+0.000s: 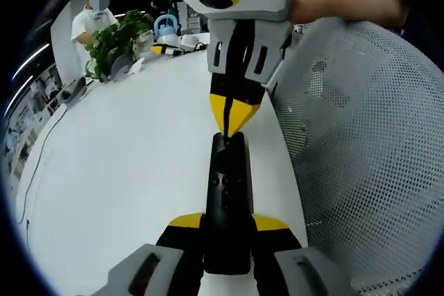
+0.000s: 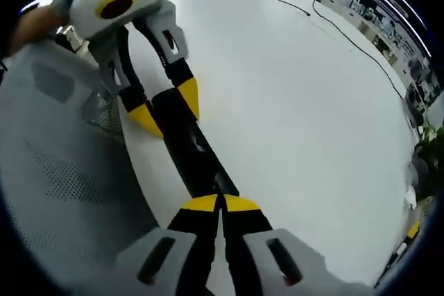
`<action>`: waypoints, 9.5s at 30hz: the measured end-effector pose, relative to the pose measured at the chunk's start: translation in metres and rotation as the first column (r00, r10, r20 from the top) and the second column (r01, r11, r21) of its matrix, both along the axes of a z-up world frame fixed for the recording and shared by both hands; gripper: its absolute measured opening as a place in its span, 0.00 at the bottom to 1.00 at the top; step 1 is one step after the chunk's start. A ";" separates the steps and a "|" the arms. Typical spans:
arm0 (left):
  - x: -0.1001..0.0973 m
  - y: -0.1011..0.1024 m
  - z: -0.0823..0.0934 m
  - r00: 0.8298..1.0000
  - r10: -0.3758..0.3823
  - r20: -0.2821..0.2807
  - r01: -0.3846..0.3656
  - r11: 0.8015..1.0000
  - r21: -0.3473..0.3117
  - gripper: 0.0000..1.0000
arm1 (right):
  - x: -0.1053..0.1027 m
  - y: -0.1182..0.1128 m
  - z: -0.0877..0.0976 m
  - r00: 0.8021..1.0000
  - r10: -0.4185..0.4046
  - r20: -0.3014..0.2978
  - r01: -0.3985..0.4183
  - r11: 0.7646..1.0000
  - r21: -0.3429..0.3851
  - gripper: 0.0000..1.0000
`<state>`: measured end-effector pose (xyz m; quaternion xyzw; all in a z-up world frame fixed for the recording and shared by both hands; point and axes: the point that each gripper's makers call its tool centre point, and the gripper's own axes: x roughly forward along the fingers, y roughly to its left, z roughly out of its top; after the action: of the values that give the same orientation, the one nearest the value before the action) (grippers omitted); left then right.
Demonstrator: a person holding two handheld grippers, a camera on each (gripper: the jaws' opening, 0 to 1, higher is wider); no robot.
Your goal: Press the specified remote control buttons in sequence, fully releasing each button before pressing the next.
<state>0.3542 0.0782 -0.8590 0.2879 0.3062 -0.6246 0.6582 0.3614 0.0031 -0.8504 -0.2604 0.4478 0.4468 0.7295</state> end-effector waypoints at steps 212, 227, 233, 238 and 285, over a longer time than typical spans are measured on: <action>-0.014 -0.003 0.000 0.995 -0.103 -0.010 0.103 0.995 -0.011 0.26 | -0.021 0.027 -0.001 0.970 0.237 -0.053 -0.238 0.971 -0.010 0.07; -0.014 -0.003 0.001 0.994 -0.107 -0.011 0.107 0.994 -0.013 0.26 | -0.020 0.025 -0.001 0.963 0.264 -0.057 -0.266 0.963 -0.047 0.05; -0.014 -0.003 0.001 0.994 -0.107 -0.010 0.107 0.994 -0.012 0.26 | -0.021 0.025 0.000 0.970 0.233 -0.062 -0.234 0.972 -0.007 0.05; -0.014 -0.003 0.000 0.994 -0.107 -0.010 0.107 0.994 -0.015 0.26 | -0.020 0.023 0.000 0.969 0.241 -0.047 -0.242 0.970 -0.021 0.02; -0.014 -0.003 0.000 0.994 -0.113 -0.012 0.113 0.994 -0.013 0.26 | -0.019 0.037 -0.002 0.948 0.318 0.024 -0.317 0.948 -0.039 0.00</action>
<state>0.3400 0.0748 -0.8586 0.2968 0.2899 -0.6644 0.6217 0.3425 0.0404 -0.8528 -0.3481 0.3967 0.5466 0.6502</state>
